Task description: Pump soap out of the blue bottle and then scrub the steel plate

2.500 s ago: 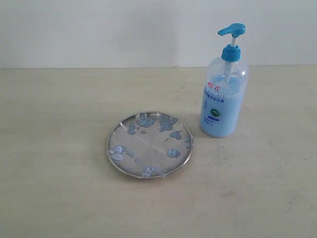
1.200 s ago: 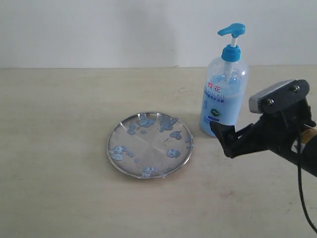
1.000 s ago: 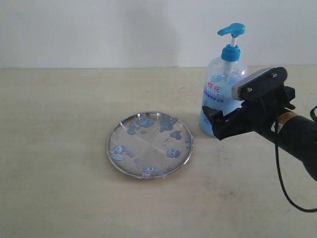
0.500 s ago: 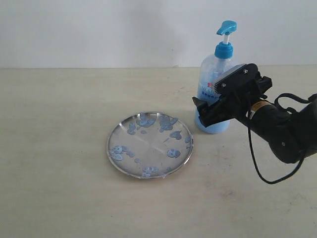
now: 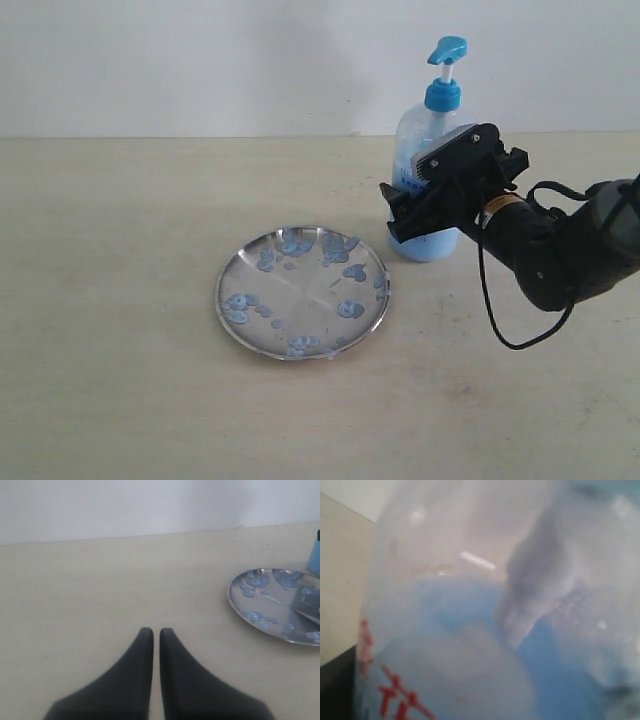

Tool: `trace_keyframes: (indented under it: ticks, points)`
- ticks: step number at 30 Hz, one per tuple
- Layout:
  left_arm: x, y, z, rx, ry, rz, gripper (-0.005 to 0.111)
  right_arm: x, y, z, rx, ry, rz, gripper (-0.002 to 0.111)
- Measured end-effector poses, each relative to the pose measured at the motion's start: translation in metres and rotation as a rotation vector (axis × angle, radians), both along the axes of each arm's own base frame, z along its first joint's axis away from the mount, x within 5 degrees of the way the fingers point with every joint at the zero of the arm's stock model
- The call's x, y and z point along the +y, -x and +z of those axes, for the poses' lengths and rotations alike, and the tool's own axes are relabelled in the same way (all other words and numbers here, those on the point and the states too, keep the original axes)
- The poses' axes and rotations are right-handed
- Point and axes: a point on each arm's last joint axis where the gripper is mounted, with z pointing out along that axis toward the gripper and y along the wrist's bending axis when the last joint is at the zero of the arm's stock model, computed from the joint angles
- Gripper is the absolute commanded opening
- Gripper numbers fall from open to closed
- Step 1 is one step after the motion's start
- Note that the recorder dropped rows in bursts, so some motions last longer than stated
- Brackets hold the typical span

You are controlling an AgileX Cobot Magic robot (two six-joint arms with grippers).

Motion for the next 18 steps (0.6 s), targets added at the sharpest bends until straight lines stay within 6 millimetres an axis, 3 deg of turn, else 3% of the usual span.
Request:
trace_keyframes:
  ticks: [1,2,12,18]
  points:
    - [0.0000,0.0000,0.0000,0.000,0.000,0.000,0.004,0.0004,0.0002,-0.0004,0.007,-0.009,-0.004,0.009]
    - [0.0000,0.0000,0.0000,0.000,0.000,0.000,0.004,0.0003,-0.0003,-0.0003,0.010,-0.014,-0.007,0.000]
    - [0.0000,0.0000,0.0000,0.000,0.000,0.000,0.004,-0.0002,-0.0013,-0.0017,0.063,-0.041,-0.022,0.000]
    - [0.0000,0.0000,0.0000,0.000,0.000,0.000,0.004,0.0060,0.0000,-0.0004,0.000,0.189,0.086,0.000]
